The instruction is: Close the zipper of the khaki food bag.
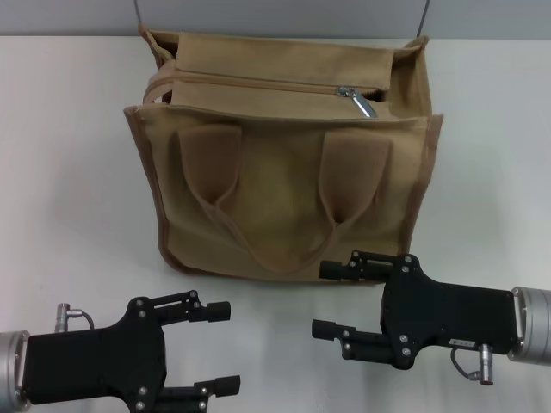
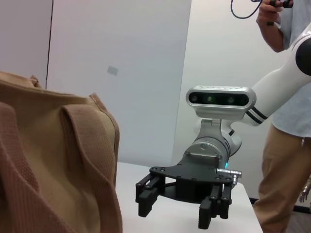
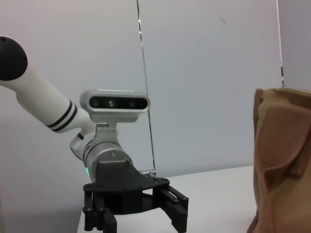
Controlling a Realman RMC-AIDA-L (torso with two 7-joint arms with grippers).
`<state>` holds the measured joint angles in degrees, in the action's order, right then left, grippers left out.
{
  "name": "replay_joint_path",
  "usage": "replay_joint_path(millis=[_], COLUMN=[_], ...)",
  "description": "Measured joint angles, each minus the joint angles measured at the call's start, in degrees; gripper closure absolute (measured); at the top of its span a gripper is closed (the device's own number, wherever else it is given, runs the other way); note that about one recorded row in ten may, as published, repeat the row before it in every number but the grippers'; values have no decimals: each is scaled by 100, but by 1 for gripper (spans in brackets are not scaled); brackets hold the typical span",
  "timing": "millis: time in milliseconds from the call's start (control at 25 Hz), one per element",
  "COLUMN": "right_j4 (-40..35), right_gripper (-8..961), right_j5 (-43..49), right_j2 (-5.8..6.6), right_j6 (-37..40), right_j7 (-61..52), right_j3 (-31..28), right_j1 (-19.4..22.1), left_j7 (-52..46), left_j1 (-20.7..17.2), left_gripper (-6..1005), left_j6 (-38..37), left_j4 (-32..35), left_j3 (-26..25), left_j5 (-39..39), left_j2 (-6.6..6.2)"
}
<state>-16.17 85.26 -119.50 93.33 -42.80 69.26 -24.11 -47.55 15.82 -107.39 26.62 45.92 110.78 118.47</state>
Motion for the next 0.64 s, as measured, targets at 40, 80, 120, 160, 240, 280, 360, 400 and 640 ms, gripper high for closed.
replay_joint_path(millis=[40,80,120,160,240,280,360,400,640], right_j4=[0,0,0,0,0,0,0,0,0], right_gripper=[293,293,293,293,293,293,293,293,293], right_j5=[0,0,0,0,3,3,16,16,18], right_j2=[-1,-3,-3,-3,-3,-3,-7,-7,-13], right_j6=[-19,-25,-25,-25,-26,-26,-30,-30,-37], right_j7=[0,0,0,0,0,0,0,0,3], right_j3=[0,0,0,4,17,17,26,26,27], right_j1=[-1,-5,-5,-11,-25,-25,-30,-30,-39], left_j7=[1,5,5,7,9,9,9,9,9], left_j1=[3,8,8,9,9,9,9,9,9], left_gripper=[243,243,243,243,243,243,243,243,243], left_j6=[0,0,0,0,0,0,0,0,-3], left_j4=[0,0,0,0,0,0,0,0,0], left_j3=[-2,-3,-3,-3,-8,-10,-12,-12,-13], left_j5=[-6,-12,-12,-13,-15,-16,-17,-17,-20], left_j2=[0,0,0,0,0,0,0,0,0])
